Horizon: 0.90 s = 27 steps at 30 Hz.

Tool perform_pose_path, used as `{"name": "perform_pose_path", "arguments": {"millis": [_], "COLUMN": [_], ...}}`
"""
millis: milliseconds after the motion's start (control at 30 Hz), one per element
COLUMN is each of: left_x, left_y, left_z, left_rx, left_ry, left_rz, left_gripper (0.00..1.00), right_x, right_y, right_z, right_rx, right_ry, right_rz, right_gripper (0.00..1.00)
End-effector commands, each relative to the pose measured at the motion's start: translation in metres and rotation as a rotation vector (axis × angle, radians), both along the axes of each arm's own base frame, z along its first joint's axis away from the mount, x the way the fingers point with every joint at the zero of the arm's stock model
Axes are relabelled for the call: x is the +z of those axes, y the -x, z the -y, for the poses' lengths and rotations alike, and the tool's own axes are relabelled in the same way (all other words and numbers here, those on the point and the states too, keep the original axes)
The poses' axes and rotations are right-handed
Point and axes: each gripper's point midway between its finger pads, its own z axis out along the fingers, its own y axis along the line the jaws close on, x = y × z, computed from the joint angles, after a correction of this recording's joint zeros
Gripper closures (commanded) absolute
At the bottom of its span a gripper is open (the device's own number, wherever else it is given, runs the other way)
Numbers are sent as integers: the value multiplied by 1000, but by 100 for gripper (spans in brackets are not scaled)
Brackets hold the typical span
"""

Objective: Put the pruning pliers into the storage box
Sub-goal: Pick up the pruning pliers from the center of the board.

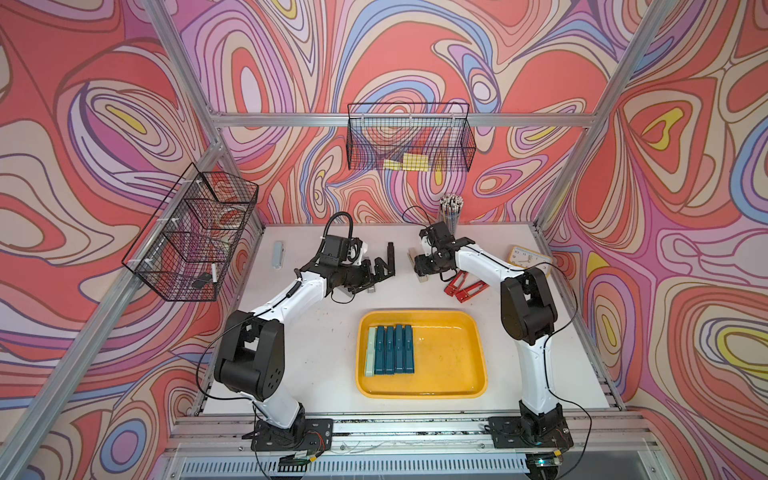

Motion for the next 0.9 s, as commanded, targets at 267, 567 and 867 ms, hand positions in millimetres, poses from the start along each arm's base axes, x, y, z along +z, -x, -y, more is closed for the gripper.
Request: {"name": "perform_pose_path", "arguments": {"millis": [267, 567, 867], "left_x": [-6, -9, -13], "left_y": [-15, -15, -14], "left_z": [-4, -6, -6], "left_rx": [10, 13, 15], "left_ry": [34, 35, 39], "left_rz": [-6, -10, -21], "left_gripper": [1, 1, 1], "right_x": [-14, -24, -34], "right_y": [-19, -20, -22], "right_z": [2, 2, -1], "right_rx": [15, 19, 23], "right_ry": [60, 73, 66], "right_rz": [4, -9, -24], "right_gripper": [40, 42, 45]}}
